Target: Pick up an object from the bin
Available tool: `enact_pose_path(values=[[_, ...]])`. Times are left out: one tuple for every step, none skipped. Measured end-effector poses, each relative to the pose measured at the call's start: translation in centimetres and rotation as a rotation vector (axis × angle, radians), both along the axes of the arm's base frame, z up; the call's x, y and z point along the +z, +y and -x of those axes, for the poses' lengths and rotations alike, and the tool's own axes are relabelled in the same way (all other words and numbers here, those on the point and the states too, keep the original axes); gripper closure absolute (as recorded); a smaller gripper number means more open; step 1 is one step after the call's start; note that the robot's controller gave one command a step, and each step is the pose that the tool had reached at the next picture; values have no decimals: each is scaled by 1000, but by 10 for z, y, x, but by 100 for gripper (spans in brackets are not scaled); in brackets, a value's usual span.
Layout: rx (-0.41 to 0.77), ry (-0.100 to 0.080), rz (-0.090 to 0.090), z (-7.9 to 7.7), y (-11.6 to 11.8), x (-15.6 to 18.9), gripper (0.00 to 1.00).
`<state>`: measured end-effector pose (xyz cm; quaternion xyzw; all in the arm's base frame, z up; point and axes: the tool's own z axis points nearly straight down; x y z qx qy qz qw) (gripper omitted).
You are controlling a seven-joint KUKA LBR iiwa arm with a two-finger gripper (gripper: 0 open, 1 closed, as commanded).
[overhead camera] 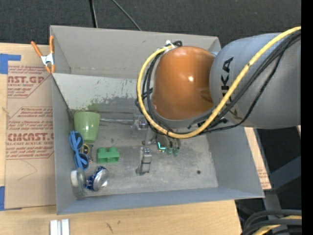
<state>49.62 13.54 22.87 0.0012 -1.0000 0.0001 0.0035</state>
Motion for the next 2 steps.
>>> enact_pose_path(values=[[246,-2,-1,-5,51,-116,0],[618,-10,-3,2,89,-159,0]])
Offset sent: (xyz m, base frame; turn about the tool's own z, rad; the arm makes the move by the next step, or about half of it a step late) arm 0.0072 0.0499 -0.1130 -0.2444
